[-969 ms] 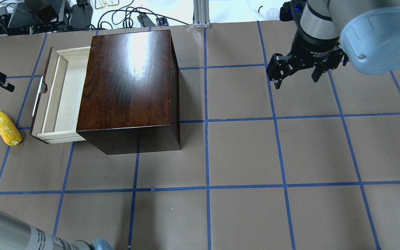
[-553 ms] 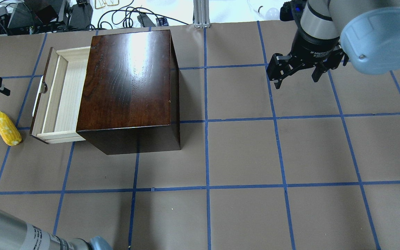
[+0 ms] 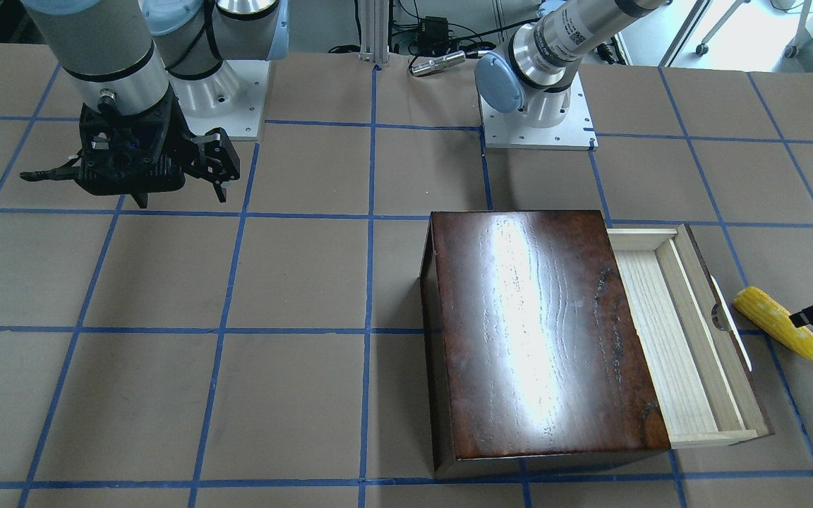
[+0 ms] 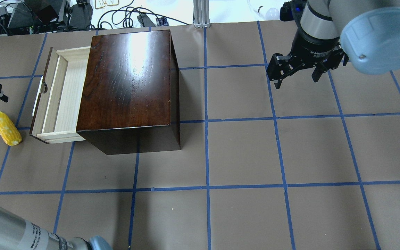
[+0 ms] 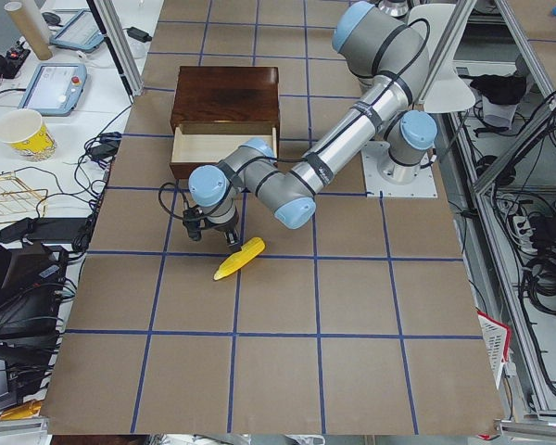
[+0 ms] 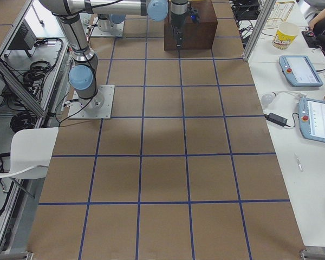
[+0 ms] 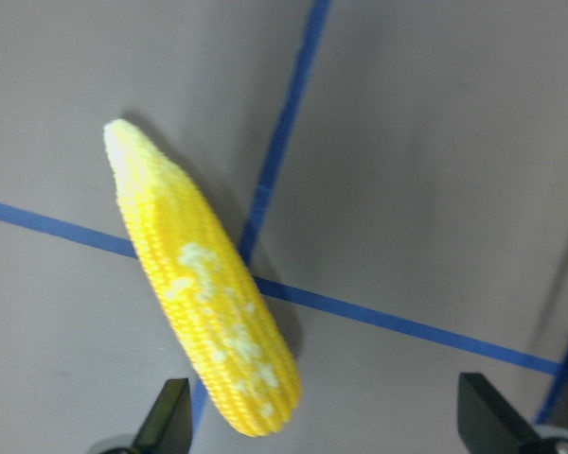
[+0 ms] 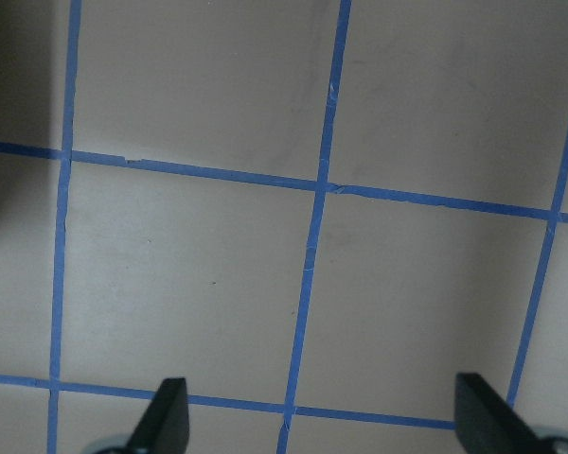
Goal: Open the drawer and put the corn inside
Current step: 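Release the handle and move the left gripper toward the yellow corn, then lower the left gripper and grasp the yellow corn cob, then lift the corn with the left gripper and carry it over the drawer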
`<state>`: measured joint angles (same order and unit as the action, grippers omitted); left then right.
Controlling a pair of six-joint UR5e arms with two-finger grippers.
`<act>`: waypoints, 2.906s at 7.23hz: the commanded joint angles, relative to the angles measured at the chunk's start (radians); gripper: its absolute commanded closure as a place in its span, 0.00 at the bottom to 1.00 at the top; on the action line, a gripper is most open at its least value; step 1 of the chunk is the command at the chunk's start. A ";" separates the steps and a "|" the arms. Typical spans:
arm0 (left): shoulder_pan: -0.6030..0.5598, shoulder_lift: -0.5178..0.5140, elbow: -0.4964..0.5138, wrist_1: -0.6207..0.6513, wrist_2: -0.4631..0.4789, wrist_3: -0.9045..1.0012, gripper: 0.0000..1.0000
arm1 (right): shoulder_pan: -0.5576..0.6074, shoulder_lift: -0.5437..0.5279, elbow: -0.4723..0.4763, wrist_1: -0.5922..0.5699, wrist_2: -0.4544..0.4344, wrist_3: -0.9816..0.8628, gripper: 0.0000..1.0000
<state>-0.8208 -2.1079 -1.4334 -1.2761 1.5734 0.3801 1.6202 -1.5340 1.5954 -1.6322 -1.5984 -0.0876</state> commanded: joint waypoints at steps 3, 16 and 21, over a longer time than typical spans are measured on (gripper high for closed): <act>0.002 -0.076 -0.021 0.081 0.014 -0.043 0.00 | -0.002 0.000 0.000 0.000 0.000 0.000 0.00; -0.020 -0.041 0.014 0.011 0.094 0.011 1.00 | -0.002 0.000 0.000 0.000 0.000 0.000 0.00; -0.208 0.161 0.240 -0.299 0.097 0.165 1.00 | -0.002 0.000 0.000 0.000 0.000 0.000 0.00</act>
<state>-0.9673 -1.9945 -1.2532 -1.4911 1.6679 0.5414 1.6196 -1.5343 1.5953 -1.6322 -1.5984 -0.0874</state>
